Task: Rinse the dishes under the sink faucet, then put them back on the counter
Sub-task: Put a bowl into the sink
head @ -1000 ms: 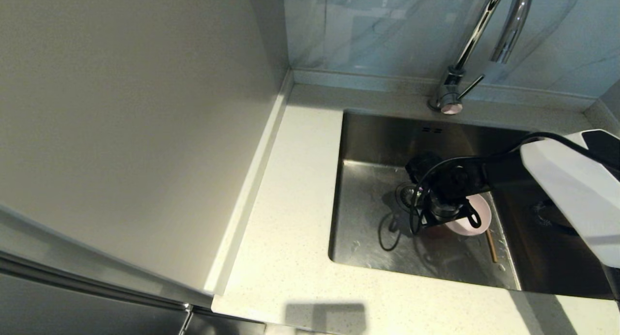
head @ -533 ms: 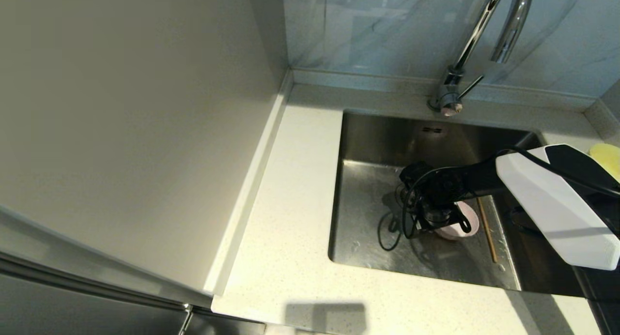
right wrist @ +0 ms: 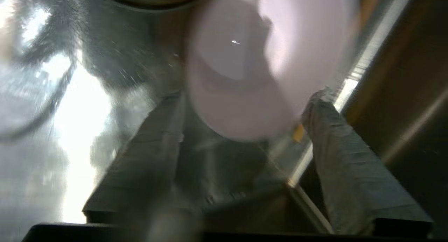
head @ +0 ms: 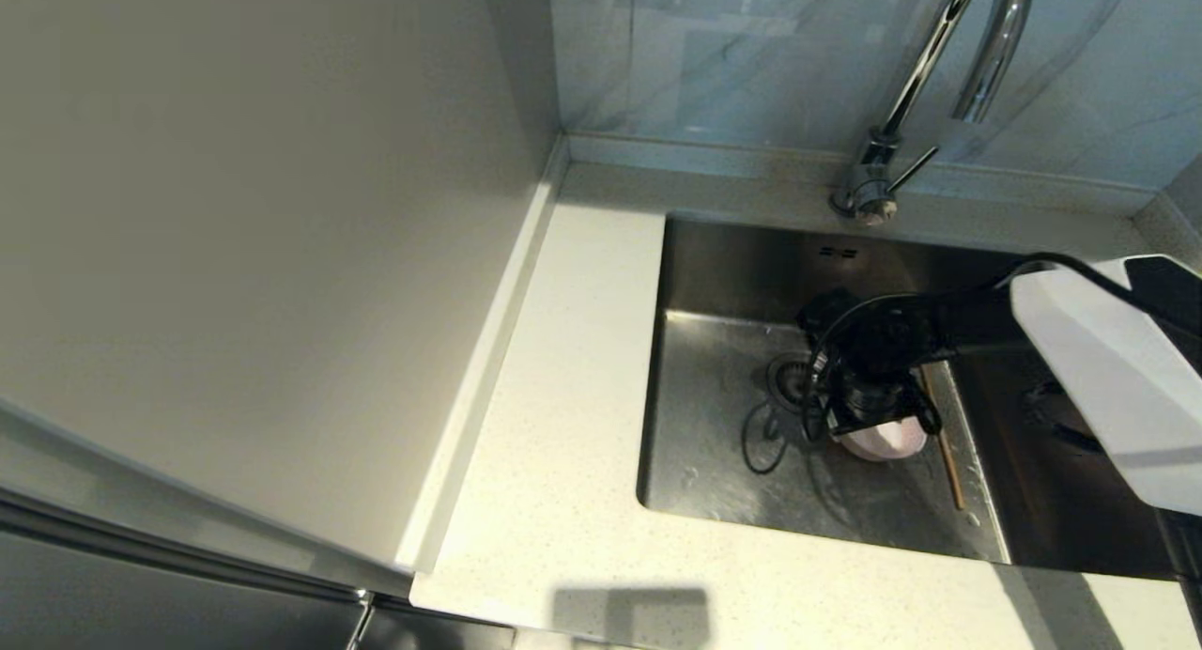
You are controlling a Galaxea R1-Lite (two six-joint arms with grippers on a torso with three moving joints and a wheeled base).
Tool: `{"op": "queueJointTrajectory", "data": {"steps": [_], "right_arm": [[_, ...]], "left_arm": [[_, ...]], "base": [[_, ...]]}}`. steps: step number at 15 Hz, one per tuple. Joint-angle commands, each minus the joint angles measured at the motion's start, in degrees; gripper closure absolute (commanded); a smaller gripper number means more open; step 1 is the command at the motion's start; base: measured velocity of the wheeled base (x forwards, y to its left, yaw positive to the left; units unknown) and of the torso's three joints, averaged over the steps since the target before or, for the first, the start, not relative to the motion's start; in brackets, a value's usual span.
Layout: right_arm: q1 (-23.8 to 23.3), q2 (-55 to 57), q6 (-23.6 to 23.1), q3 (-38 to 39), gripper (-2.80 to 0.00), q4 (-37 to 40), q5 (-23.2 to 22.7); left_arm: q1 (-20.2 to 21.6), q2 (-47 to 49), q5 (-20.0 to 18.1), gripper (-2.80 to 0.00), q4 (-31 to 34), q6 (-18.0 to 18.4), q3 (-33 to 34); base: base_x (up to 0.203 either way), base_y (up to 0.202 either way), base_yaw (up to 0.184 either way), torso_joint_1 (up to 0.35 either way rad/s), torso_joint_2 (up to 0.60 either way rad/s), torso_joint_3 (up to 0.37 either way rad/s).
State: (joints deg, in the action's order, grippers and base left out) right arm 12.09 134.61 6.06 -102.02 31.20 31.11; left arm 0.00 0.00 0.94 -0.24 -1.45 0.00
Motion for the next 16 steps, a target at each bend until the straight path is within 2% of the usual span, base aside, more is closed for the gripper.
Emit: {"op": "queueJointTrajectory", "data": {"steps": [1, 4, 6, 7, 8, 10, 12, 16], "right_arm": [[-0.24, -9.78, -0.01, 1.66, -2.80, 1.88, -0.68], [-0.36, -27.02, -1.36, 8.06, -2.80, 3.76, -3.67], [-1.27, -38.73, -4.35, 12.58, -2.80, 4.21, -4.80], [-2.59, -42.84, -6.19, 13.85, -2.80, 4.26, -5.15], [-5.81, -46.02, -8.64, 14.47, -2.80, 3.98, -5.44], [-12.66, -46.86, -12.19, 13.34, -2.80, 2.14, -5.79], [-17.98, -44.54, -13.69, 11.39, -2.80, -0.31, -6.02], [-24.08, -41.14, -14.41, 10.37, -2.80, -1.13, -8.70]], "left_arm": [[0.00, -0.18, 0.03, 0.00, -0.02, -0.04, 0.00], [0.00, -0.18, 0.03, 0.00, -0.02, -0.04, 0.00], [0.00, -0.18, 0.03, 0.00, -0.02, -0.04, 0.00], [0.00, -0.18, 0.03, 0.00, -0.02, -0.04, 0.00], [0.00, -0.18, 0.03, 0.00, -0.02, -0.04, 0.00], [0.00, -0.18, 0.03, 0.00, -0.02, -0.04, 0.00], [0.00, -0.18, 0.03, 0.00, -0.02, -0.04, 0.00], [0.00, -0.18, 0.03, 0.00, -0.02, -0.04, 0.00]], "base": [[0.000, 0.000, 0.000, 0.000, 0.00, 0.000], [0.000, 0.000, 0.000, 0.000, 0.00, 0.000], [0.000, 0.000, 0.000, 0.000, 0.00, 0.000], [0.000, 0.000, 0.000, 0.000, 0.00, 0.000], [0.000, 0.000, 0.000, 0.000, 0.00, 0.000], [0.000, 0.000, 0.000, 0.000, 0.00, 0.000], [0.000, 0.000, 0.000, 0.000, 0.00, 0.000], [0.000, 0.000, 0.000, 0.000, 0.00, 0.000]]}}
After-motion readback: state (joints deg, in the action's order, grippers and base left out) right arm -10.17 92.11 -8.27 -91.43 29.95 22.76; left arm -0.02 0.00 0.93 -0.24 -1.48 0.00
